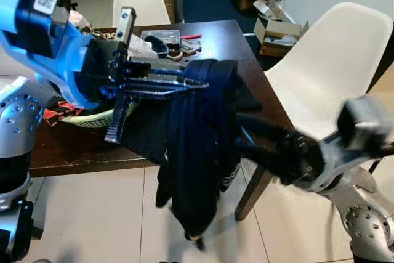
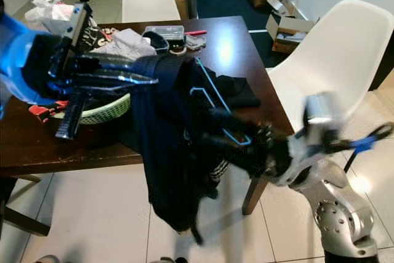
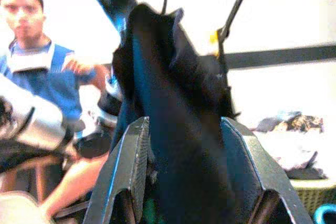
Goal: Hang hanger
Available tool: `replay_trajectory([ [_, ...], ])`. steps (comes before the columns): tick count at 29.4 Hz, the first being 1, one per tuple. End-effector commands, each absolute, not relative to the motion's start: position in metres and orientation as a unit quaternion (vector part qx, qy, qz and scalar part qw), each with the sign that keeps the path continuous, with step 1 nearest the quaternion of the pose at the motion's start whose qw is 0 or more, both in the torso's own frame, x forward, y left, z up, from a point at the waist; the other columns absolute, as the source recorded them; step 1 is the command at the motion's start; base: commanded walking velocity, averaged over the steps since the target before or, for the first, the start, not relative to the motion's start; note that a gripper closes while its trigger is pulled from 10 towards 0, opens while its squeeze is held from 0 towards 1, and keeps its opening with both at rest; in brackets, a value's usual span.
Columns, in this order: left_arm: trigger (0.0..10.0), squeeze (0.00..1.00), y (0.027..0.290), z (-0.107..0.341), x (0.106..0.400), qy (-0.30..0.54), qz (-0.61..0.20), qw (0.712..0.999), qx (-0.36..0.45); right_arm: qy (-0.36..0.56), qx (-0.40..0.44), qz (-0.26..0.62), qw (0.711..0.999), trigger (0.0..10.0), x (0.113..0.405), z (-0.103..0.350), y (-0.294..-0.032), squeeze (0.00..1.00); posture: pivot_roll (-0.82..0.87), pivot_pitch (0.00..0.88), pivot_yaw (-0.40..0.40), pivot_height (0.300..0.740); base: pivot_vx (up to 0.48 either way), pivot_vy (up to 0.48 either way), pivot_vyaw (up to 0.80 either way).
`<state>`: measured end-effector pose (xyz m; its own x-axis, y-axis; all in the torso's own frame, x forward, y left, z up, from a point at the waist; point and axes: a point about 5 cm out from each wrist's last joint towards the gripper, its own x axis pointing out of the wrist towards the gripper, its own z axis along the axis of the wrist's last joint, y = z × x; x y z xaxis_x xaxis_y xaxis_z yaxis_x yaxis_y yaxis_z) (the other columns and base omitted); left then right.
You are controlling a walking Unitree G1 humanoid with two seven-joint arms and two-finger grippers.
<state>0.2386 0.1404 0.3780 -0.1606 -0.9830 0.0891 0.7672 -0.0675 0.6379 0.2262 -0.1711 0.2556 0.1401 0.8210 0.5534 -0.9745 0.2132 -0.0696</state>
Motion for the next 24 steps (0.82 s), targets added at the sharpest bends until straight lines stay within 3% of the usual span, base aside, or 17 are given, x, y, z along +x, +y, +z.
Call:
replay_trajectory([
  [1,10.0,0.00,0.146,0.380,0.237,-0.276,-0.707,0.619,0.202,-0.268,0.177,0.601,0.732,10.0,0.220,0.259,-0.184,0.00,0.05,0.113,0.057,0.740,0.000,0.000,-0.54],
  [5,10.0,0.00,0.153,0.379,0.237,-0.264,-0.708,0.620,0.208,-0.269,0.178,0.594,0.737,10.0,0.218,0.259,-0.192,0.00,0.05,0.115,0.058,0.740,0.000,0.000,-0.58],
  [9,10.0,0.00,0.159,0.378,0.238,-0.250,-0.705,0.629,0.214,-0.241,0.144,0.592,0.755,10.0,0.214,0.253,-0.197,0.00,0.05,0.119,0.062,0.740,0.000,0.000,0.00],
  [15,10.0,0.00,0.140,0.363,0.258,-0.247,-0.628,0.702,0.228,-0.205,0.129,0.589,0.771,10.0,0.218,0.245,-0.189,0.00,0.04,0.119,0.063,0.740,0.000,0.000,0.00],
  [24,10.0,0.00,0.132,0.346,0.258,-0.230,-0.636,0.706,0.212,-0.168,0.104,0.584,0.787,10.0,0.225,0.234,-0.179,0.00,0.04,0.123,0.062,0.740,-0.360,0.000,0.00],
])
